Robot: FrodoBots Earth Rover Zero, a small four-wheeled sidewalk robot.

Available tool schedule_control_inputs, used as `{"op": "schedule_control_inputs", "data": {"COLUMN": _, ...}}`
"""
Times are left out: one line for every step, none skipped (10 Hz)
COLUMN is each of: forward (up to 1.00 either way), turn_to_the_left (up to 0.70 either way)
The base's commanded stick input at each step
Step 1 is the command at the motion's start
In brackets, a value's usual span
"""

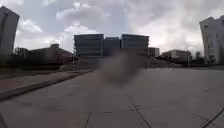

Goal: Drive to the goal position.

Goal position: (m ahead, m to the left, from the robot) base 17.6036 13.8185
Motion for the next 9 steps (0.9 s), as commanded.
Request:
{"op": "schedule_control_inputs", "data": {"forward": 0.70, "turn_to_the_left": 0.00}}
{"op": "schedule_control_inputs", "data": {"forward": 0.70, "turn_to_the_left": 0.00}}
{"op": "schedule_control_inputs", "data": {"forward": 0.70, "turn_to_the_left": 0.00}}
{"op": "schedule_control_inputs", "data": {"forward": 0.70, "turn_to_the_left": 0.00}}
{"op": "schedule_control_inputs", "data": {"forward": 0.70, "turn_to_the_left": 0.00}}
{"op": "schedule_control_inputs", "data": {"forward": 0.70, "turn_to_the_left": 0.00}}
{"op": "schedule_control_inputs", "data": {"forward": 0.70, "turn_to_the_left": 0.00}}
{"op": "schedule_control_inputs", "data": {"forward": 0.70, "turn_to_the_left": 0.00}}
{"op": "schedule_control_inputs", "data": {"forward": 0.70, "turn_to_the_left": 0.00}}
